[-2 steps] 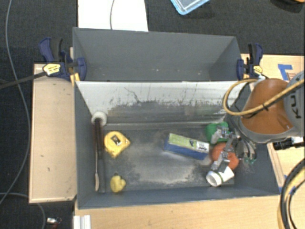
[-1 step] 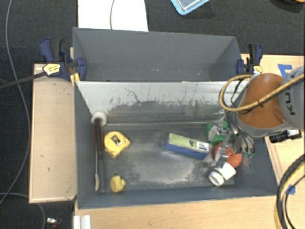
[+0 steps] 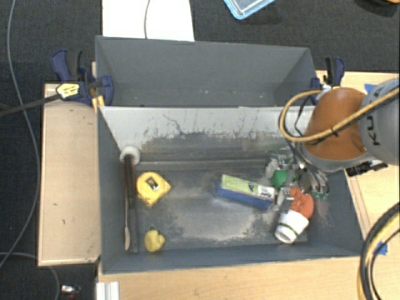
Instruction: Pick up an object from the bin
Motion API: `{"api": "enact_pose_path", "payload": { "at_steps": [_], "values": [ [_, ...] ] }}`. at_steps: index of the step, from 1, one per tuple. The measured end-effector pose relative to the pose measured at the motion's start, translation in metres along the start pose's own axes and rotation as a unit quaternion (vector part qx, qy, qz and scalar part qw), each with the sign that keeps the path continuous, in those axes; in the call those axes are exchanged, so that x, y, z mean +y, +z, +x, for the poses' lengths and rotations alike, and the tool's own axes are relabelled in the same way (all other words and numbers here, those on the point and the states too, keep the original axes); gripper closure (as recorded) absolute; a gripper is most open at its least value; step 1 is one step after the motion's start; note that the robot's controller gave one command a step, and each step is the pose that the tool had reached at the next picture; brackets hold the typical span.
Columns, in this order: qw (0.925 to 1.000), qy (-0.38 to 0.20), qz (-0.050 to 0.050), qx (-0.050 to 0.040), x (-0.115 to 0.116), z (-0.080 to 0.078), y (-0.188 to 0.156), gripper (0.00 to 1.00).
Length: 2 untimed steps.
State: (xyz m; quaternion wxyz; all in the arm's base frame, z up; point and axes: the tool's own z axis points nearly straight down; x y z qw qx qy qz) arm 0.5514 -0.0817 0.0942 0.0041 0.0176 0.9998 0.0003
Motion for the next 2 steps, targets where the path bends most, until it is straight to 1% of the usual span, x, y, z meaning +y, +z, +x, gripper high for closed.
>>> {"api": "enact_pose_path", "payload": {
  "at_steps": [1,2],
  "values": [
    [0.9967,0.082,0.000,-0.0028,0.014,-0.014,0.010,0.00],
    [1.0000,0.004,0.000,-0.0064,0.029,-0.030,0.023,1.00]
  ]
}}
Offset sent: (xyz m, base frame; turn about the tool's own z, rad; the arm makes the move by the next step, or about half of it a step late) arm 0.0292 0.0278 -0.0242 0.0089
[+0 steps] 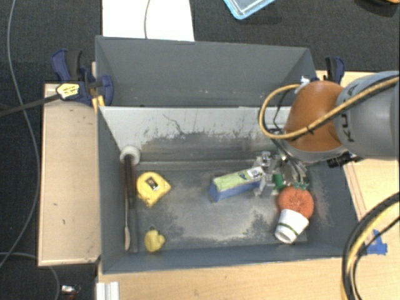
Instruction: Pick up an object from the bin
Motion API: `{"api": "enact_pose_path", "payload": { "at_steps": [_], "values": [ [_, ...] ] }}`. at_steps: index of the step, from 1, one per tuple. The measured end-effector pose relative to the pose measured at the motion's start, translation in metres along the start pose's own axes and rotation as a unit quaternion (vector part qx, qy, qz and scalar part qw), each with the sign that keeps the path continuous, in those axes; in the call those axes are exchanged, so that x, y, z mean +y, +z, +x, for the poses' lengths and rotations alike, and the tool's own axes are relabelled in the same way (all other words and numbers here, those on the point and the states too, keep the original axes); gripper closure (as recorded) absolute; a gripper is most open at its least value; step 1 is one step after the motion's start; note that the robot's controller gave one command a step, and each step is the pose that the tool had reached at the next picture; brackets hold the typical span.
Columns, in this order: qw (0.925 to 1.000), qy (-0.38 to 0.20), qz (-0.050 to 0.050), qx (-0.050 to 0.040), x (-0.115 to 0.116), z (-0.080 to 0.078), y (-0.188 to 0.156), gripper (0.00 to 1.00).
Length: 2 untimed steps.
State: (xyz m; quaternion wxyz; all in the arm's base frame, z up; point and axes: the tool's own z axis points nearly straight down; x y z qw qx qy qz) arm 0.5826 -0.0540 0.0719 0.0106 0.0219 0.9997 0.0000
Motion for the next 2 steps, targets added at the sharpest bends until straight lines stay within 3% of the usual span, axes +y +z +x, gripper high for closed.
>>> {"api": "enact_pose_path", "payload": {
  "at_steps": [1,2],
  "values": [
    [1.0000,0.000,0.000,0.0000,0.000,0.000,0.000,1.00],
    [0.9997,-0.024,0.000,0.0039,0.003,0.010,-0.064,1.00]
  ]
}}
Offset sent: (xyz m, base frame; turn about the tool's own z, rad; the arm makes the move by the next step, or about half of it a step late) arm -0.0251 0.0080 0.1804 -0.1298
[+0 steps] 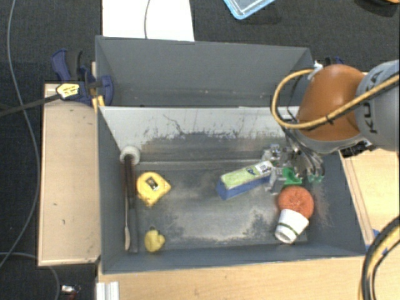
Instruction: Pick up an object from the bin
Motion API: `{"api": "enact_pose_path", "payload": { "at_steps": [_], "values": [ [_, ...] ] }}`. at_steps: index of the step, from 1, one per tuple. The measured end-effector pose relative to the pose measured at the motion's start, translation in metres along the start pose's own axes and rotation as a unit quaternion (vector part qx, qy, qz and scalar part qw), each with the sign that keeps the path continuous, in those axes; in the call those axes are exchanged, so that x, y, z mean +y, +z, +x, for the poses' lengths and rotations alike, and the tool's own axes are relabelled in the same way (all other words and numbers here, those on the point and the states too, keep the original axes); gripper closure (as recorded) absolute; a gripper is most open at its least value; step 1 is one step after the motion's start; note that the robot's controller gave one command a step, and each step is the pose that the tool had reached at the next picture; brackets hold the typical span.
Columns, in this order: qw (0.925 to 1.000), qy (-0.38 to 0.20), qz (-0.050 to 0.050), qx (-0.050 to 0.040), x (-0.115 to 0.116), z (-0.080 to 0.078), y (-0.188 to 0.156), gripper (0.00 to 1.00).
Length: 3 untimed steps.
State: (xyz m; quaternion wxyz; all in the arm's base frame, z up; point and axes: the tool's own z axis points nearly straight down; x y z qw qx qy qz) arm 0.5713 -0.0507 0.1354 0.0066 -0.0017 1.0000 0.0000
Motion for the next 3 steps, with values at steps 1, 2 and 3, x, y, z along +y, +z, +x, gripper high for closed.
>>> {"api": "enact_pose_path", "payload": {
  "at_steps": [1,2,3],
  "values": [
    [0.9961,-0.088,0.000,0.0003,0.012,-0.002,-0.076,1.00],
    [0.9932,-0.116,0.002,-0.0107,0.023,-0.008,-0.085,1.00],
    [0.9886,-0.150,0.000,-0.0021,0.043,0.007,-0.054,1.00]
  ]
}}
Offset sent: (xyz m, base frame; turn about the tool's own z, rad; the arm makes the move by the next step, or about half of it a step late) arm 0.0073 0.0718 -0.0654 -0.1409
